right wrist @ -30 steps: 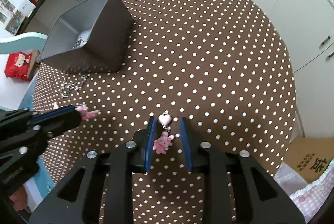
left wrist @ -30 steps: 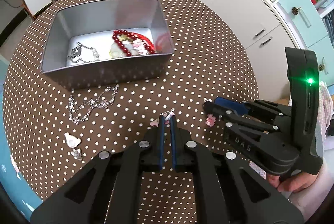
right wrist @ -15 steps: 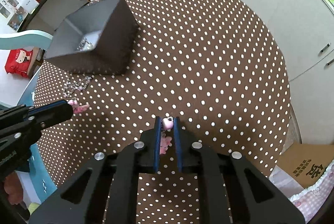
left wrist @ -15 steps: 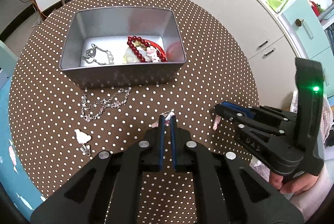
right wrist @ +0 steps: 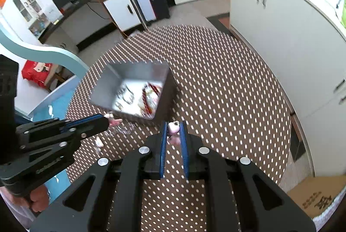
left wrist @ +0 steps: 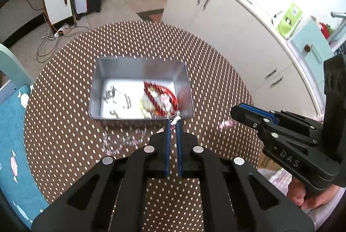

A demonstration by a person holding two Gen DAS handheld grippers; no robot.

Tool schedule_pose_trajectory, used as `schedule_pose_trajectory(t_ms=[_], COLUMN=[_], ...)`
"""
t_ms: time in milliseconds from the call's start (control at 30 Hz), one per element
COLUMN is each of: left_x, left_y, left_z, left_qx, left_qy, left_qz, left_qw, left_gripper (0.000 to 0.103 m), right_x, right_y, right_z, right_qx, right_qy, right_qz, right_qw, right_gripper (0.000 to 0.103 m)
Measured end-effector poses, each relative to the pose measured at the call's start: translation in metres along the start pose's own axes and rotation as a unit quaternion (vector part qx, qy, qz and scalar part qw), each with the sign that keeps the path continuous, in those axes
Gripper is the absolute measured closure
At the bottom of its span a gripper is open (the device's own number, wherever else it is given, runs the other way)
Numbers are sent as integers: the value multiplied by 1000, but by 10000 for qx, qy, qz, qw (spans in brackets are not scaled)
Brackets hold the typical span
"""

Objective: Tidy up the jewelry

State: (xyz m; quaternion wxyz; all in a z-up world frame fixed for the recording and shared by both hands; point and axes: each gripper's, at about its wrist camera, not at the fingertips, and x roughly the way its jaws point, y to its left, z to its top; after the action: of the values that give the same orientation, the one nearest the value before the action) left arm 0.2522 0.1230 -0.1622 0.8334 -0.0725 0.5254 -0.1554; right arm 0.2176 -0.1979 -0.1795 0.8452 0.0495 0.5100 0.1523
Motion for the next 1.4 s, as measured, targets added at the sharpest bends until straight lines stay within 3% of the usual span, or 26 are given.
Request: schedule_pose_trajectory(t_ms=[333,733,833,900,967,1233,1400], left_x=[18,26,21,18,16,18,29], left_y=[-12,0,8,15,19,48,72], left_z=[33,24,20,17,15,-12,-42], left_qx=[-158,-440,-571,-681,-751,-1133,-1502], left_qy=[-38,145,124,107,99,341,726], left_qz=[76,361,446,519,559,716,796], left_qw=[9998,9983,9973,9963,9956,9904,9828], left_gripper=[97,97,96,88,87,72,71], right_x=[7,26,30,33,34,45,52], right_y=[6,16,23,26,28,30,38], right_z=[23,43,49,50,49,35,20], right_qx=[-149,-308,-351,-421,-470,-504,-727], right_qy=[-87,150,171,211,213,470,690], right_qz=[267,760,804,793,731,757,1073], right_qw=[9995,9965,9960,9957,9960,9947,9892], right_gripper=[92,91,88,80,58,55,55])
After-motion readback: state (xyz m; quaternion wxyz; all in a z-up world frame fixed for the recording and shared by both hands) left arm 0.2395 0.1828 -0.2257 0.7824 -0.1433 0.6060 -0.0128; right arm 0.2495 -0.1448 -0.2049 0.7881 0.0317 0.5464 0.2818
